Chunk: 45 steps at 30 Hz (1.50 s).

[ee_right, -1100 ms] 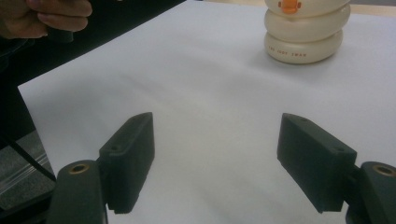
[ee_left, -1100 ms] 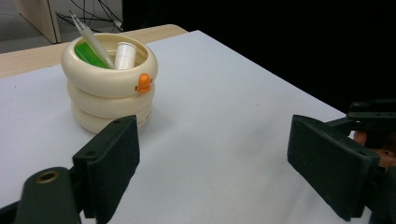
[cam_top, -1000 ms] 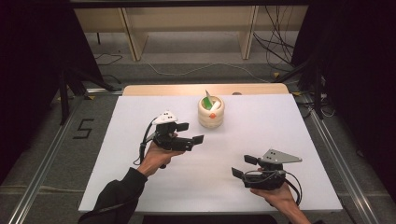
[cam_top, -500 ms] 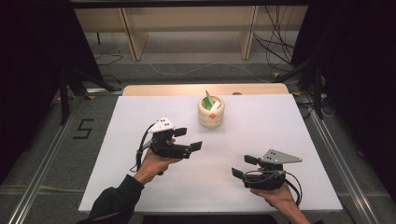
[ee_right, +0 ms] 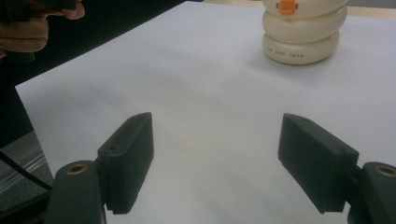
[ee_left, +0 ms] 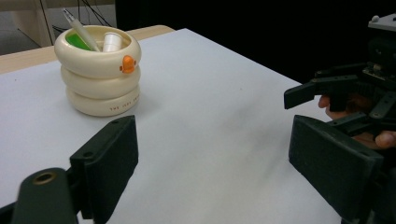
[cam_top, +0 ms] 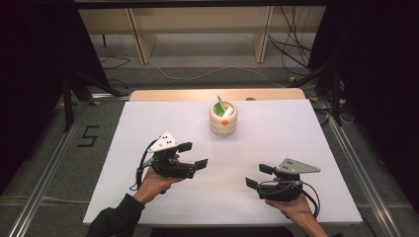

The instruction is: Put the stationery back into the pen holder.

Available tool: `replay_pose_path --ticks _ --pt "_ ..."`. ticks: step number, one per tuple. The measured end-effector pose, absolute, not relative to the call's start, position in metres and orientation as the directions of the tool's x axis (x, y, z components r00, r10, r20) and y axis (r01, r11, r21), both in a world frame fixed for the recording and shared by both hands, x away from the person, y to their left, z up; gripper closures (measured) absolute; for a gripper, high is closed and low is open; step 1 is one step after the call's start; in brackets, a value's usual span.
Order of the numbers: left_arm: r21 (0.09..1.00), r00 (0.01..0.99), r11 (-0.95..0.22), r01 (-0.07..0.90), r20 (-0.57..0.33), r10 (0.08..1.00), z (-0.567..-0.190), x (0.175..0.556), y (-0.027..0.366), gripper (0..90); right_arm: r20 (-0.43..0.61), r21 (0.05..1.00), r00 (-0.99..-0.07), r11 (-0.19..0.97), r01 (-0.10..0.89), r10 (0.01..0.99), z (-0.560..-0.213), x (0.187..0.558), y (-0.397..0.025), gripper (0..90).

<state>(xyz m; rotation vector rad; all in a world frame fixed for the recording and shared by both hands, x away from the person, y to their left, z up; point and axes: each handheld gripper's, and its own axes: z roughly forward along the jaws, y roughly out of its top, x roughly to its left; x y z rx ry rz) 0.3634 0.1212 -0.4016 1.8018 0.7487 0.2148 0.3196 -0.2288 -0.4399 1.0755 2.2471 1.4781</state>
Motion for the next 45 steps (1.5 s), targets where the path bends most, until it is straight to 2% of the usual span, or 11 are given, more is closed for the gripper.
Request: replay_pose_path --ticks 22,28,45 --pt "0.907 0.774 -0.222 0.359 -0.155 0.614 -0.428 0.338 0.14 14.1 0.168 0.865 -0.694 0.232 0.444 0.7 -0.443 0.318 -0.231 25.3" --pt "0.9 0.754 -0.198 0.389 -0.187 0.63 -0.429 0.338 0.149 14.2 0.168 0.865 -0.691 0.23 0.446 0.703 -0.443 0.318 -0.231 25.1" --pt "0.903 0.76 -0.188 0.387 -0.197 0.619 -0.43 0.338 0.147 14.2 0.167 0.864 -0.691 0.232 0.446 0.704 -0.444 0.318 -0.23 24.6"
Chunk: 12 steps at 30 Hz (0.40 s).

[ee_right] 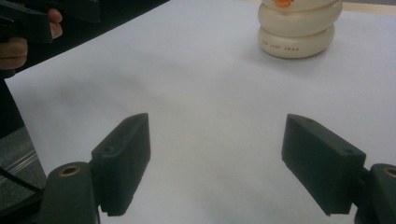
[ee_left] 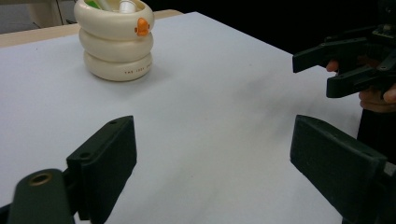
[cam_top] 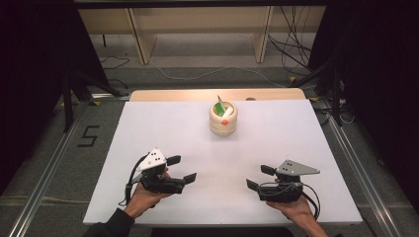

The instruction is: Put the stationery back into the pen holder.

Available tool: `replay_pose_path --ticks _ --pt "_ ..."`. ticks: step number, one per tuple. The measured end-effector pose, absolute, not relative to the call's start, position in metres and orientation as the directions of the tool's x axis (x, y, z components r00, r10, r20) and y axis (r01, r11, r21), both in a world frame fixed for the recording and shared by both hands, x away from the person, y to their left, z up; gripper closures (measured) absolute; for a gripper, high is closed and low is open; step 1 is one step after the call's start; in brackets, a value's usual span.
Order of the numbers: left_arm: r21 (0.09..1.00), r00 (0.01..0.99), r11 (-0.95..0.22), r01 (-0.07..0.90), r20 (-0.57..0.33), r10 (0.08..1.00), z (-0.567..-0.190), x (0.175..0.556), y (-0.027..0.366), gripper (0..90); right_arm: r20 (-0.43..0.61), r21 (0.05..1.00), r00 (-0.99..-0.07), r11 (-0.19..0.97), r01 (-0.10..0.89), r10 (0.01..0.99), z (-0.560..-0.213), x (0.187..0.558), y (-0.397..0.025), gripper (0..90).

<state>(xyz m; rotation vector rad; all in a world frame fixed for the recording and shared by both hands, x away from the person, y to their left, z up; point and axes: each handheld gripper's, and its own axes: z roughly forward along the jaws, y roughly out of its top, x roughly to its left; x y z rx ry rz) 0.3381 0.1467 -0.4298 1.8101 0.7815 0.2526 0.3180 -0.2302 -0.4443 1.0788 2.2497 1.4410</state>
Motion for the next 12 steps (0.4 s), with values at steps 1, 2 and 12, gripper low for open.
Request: replay_pose_path --ticks 1,2,12 --pt "0.903 0.76 -0.188 0.387 -0.197 0.619 -0.4298 0.3381 0.1467 14.2 0.166 0.865 -0.692 0.234 0.444 0.702 -0.4445 0.3182 -0.2302 24.6" --pt "0.903 0.76 -0.187 0.388 -0.198 0.619 -0.4299 0.3381 0.1466 14.2 0.166 0.865 -0.692 0.233 0.444 0.703 -0.4446 0.3183 -0.2302 24.6" --pt "0.903 0.759 -0.189 0.386 -0.195 0.621 -0.4301 0.3387 0.1464 14.2 0.167 0.865 -0.69 0.231 0.445 0.704 -0.4444 0.3182 -0.2303 24.5"
